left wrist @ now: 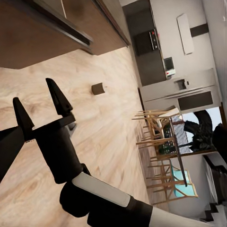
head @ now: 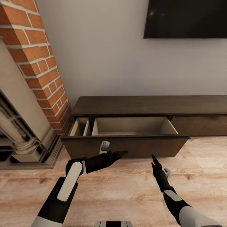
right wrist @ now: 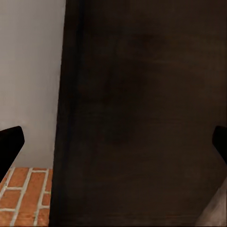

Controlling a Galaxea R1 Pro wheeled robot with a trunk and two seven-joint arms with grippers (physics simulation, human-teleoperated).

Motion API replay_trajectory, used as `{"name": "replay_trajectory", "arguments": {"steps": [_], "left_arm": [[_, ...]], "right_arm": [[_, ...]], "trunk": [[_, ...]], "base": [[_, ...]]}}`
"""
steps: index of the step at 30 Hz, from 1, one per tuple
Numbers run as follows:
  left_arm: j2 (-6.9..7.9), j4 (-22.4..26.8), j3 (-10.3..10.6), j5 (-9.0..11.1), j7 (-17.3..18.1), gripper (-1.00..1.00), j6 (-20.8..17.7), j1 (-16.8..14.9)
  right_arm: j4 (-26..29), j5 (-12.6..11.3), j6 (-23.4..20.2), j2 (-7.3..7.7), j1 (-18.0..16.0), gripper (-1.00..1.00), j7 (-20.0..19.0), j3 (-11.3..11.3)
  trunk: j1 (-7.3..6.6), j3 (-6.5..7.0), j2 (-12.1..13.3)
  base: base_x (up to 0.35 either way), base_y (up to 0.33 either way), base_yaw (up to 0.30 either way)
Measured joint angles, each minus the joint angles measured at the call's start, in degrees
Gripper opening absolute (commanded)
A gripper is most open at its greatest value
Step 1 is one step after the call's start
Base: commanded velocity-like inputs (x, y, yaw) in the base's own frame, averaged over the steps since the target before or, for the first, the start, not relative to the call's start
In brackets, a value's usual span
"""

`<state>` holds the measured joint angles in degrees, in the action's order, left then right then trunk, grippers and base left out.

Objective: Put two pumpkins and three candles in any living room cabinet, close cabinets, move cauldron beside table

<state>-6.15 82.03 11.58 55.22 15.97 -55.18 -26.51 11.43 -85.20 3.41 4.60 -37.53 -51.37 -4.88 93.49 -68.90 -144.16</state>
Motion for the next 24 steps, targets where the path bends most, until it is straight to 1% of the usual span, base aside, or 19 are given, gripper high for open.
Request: {"name": "replay_trajectory", "arguments": {"steps": [2,3,4,7,8,9,10,11,14,15,16,18,19,20,21,23,24], "left_arm": [[0.01,0.1,0.0,0.0,0.1,1.00,0.0,0.0],[0.02,0.2,0.0,0.0,0.1,1.00,-0.1,0.0],[0.02,0.3,0.0,0.0,0.2,1.00,-0.1,0.0],[0.02,0.4,0.1,0.0,0.2,1.00,-0.2,0.0],[0.02,0.3,0.2,0.0,0.2,1.00,-0.3,0.0],[0.02,0.3,0.4,0.0,0.2,1.00,-0.3,0.0],[0.02,0.3,1.2,-0.1,0.0,1.00,-0.3,0.0],[0.02,0.3,1.5,-0.3,-0.2,1.00,-0.3,0.0],[0.02,0.3,1.7,-0.9,-0.8,1.00,-0.4,0.0],[0.03,0.2,1.9,-2.1,-1.6,1.00,-0.4,0.0],[0.03,0.1,2.0,-2.4,-1.8,1.00,-0.5,0.0],[0.02,0.1,2.0,-2.5,-1.9,1.00,-0.5,0.0],[0.02,0.0,2.1,-2.6,-2.0,1.00,-0.5,0.0],[0.02,0.0,2.1,-2.6,-2.0,1.00,-0.5,0.0],[0.06,-0.3,2.2,-2.9,-2.1,1.00,-0.6,0.0],[0.08,-0.4,2.2,-3.3,-2.1,1.00,-0.7,0.0],[0.09,-0.5,2.3,-3.8,-2.1,1.00,-0.7,0.0]], "right_arm": [[0.3,0.1,0.0,0.01,0.0,1.00,-0.7,-0.5],[0.5,0.2,0.0,0.04,0.0,1.00,-1.3,-1.3],[0.5,0.2,-0.1,0.08,0.0,1.00,-1.4,-1.6],[0.7,0.3,-0.1,0.16,0.0,1.00,-1.5,-3.6],[0.7,0.3,-0.1,0.20,0.0,1.00,-1.5,-4.9],[0.7,0.3,-0.1,0.24,0.0,1.00,-1.5,-5.7],[0.7,0.3,-0.1,0.65,0.0,1.00,-1.4,-9.3],[0.7,0.3,-0.1,1.09,0.0,1.00,-1.2,-10.5],[0.7,0.3,-0.1,1.77,0.0,1.00,-0.1,-11.6],[0.8,0.8,-0.2,2.95,-0.1,1.00,3.3,-12.4],[0.8,2.2,-0.3,3.75,-0.1,1.00,4.8,-12.7],[0.8,3.8,-0.4,4.44,-0.1,1.00,5.4,-12.8],[0.8,5.3,-0.5,4.99,-0.1,1.00,5.8,-12.8],[0.8,6.9,-0.5,5.48,-0.1,1.00,6.1,-12.8],[0.8,9.9,-0.6,6.58,-0.1,1.00,6.4,-12.7],[0.8,10.6,-0.6,7.17,-0.1,1.00,6.5,-12.8],[0.8,10.9,-0.7,7.47,-0.1,1.00,6.5,-12.8]], "trunk": [[0.00,0.00,0.0],[0.00,0.00,0.0],[0.00,0.00,0.0],[0.00,0.00,0.0],[-0.03,0.21,0.0],[-0.05,0.44,0.0],[-0.08,0.66,0.0],[-0.11,0.88,0.1],[-0.18,1.54,0.1],[-0.21,1.77,0.1],[-0.23,1.99,0.1],[-0.29,2.43,0.1],[-0.31,2.65,0.2],[-0.34,2.87,0.2],[-0.36,3.10,0.2],[-0.42,3.54,0.2],[-0.44,3.76,0.2]], "base": [[-0.004,0.000,0.000],[-0.002,0.000,0.000],[-0.001,0.000,0.000],[0.000,0.000,0.000],[0.000,0.000,0.000],[0.000,0.000,0.000],[0.000,0.000,0.000],[0.000,0.000,0.000],[0.000,0.000,0.000],[0.000,0.000,0.000],[0.000,0.000,0.000],[0.000,0.000,0.000],[0.000,0.000,0.000],[0.000,0.000,0.000],[0.000,0.000,0.000],[0.000,0.000,0.000],[0.000,0.000,0.000]]}}
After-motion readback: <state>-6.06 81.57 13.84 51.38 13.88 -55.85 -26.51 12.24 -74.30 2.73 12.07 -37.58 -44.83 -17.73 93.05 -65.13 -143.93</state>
